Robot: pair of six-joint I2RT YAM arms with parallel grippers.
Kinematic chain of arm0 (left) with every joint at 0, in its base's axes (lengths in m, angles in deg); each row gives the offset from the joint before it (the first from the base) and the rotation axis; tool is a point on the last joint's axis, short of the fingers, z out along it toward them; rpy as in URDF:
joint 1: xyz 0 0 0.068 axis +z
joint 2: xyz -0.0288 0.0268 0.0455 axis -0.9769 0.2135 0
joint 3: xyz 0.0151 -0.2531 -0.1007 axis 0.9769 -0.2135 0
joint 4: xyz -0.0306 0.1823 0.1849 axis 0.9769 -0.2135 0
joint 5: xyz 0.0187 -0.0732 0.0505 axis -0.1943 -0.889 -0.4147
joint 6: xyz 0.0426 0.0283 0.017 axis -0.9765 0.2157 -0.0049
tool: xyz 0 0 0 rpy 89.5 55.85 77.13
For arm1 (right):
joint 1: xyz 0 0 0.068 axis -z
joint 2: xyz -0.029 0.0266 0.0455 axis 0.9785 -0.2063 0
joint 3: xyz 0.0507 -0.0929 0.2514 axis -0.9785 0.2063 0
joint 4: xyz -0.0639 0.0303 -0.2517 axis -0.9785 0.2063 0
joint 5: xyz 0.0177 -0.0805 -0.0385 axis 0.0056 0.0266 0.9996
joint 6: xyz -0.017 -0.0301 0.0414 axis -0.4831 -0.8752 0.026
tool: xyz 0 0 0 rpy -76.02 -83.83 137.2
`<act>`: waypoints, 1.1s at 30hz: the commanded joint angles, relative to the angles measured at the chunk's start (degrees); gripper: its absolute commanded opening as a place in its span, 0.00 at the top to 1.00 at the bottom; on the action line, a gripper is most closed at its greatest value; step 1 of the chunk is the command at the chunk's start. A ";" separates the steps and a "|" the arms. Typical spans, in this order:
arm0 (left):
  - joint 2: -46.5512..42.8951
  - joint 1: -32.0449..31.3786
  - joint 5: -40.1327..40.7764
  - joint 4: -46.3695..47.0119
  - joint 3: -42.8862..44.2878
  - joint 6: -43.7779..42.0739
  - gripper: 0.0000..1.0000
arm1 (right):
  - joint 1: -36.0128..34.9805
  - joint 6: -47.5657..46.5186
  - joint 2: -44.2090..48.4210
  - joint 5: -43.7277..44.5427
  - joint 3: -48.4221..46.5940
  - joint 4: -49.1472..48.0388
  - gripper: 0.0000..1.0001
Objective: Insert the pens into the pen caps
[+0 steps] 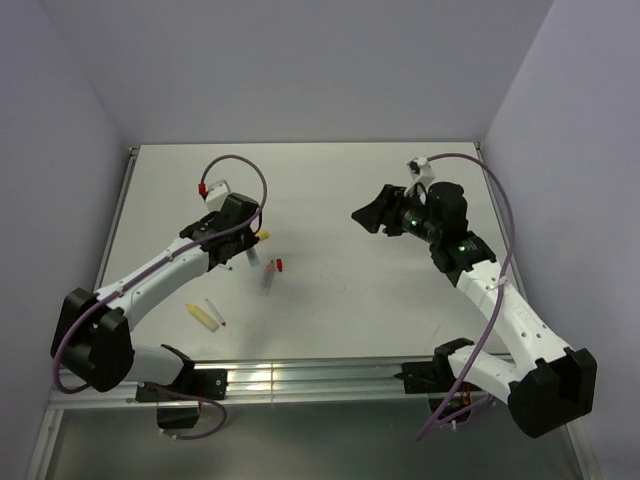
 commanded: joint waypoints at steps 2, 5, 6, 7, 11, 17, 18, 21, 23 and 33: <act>-3.98 -2.15 -1.35 -2.07 4.45 1.09 1.00 | -7.37 4.30 -2.05 -5.96 2.29 -13.35 0.28; -5.04 -3.91 -0.73 -2.68 6.65 2.59 1.00 | -11.59 7.20 -5.21 -7.18 3.44 -19.68 0.29; -5.30 -4.35 -0.56 -2.77 7.18 3.20 1.00 | -12.30 7.82 -6.09 -7.54 3.61 -21.96 0.29; -5.30 -4.79 -0.55 -2.77 8.31 3.38 1.00 | -13.01 8.26 -7.75 -7.54 3.70 -22.85 0.30; -4.95 -6.90 0.06 -2.95 11.39 4.53 1.00 | -17.48 9.50 -10.49 -5.00 3.79 -25.67 0.31; -2.76 -9.89 0.59 -3.30 16.23 5.58 0.99 | -20.66 10.90 -14.44 -1.22 3.61 -28.92 0.32; -2.58 -10.24 0.67 -3.39 16.67 5.67 1.00 | -21.18 11.08 -14.80 -0.95 3.53 -29.71 0.32; -1.62 -11.47 0.68 -2.86 17.99 6.02 1.00 | -22.15 11.17 -16.11 0.80 2.48 -29.46 0.32; -1.09 -12.09 0.85 -2.86 19.04 6.02 1.00 | -22.94 10.55 -16.64 2.65 1.77 -28.75 0.32; 1.55 -14.99 1.38 -3.04 22.03 6.72 1.00 | -23.39 11.78 -19.37 3.80 -0.16 -29.36 0.35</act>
